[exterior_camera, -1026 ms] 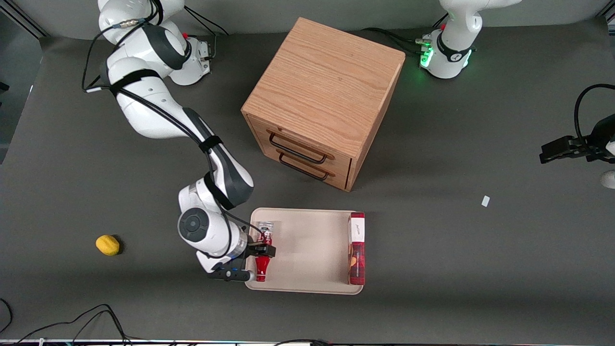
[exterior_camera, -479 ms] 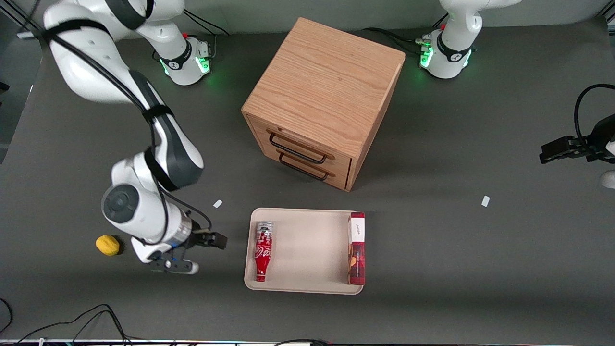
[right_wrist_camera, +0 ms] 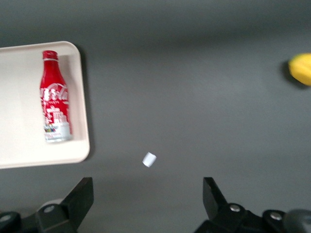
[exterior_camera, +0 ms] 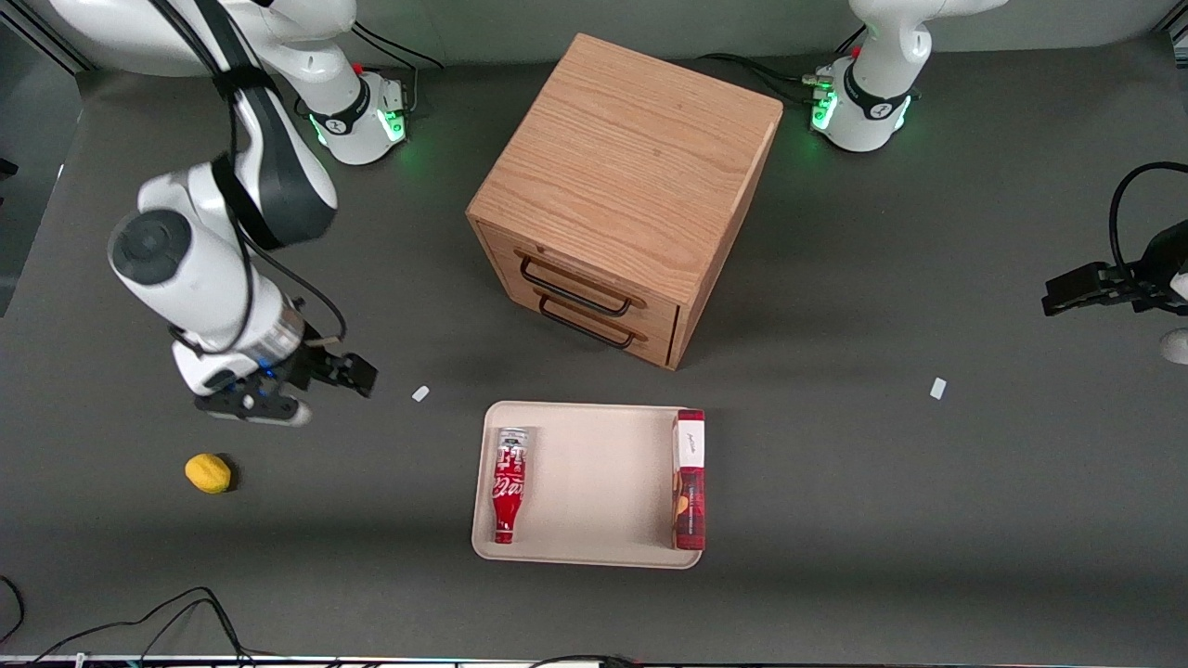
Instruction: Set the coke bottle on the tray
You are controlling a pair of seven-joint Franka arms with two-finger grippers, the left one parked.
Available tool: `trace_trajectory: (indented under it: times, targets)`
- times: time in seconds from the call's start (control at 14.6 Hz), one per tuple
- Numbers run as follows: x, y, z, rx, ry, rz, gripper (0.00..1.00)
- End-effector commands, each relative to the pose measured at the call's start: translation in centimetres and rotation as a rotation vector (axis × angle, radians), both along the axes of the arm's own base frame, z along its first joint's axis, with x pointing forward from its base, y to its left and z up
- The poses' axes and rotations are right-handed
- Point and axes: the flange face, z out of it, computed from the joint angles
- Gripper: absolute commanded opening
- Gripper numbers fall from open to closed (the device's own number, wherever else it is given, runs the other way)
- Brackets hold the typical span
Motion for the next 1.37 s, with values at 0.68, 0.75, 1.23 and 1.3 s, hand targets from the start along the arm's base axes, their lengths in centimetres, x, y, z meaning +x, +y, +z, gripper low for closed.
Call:
trace_trajectory:
  times: [0.68,0.75,1.23,1.3]
  targets:
    - [-11.5,-9.6,12.0,0.022,0.101,0.058,1.00]
    - [-11.5,-9.5,13.1,0.022,0.100,0.057,1.00]
    - [-9.9,-11.2,17.4,0.027,0.098,0.033,1.00]
    - [-9.7,-11.2,17.4,0.025,0.098,0.033,1.00]
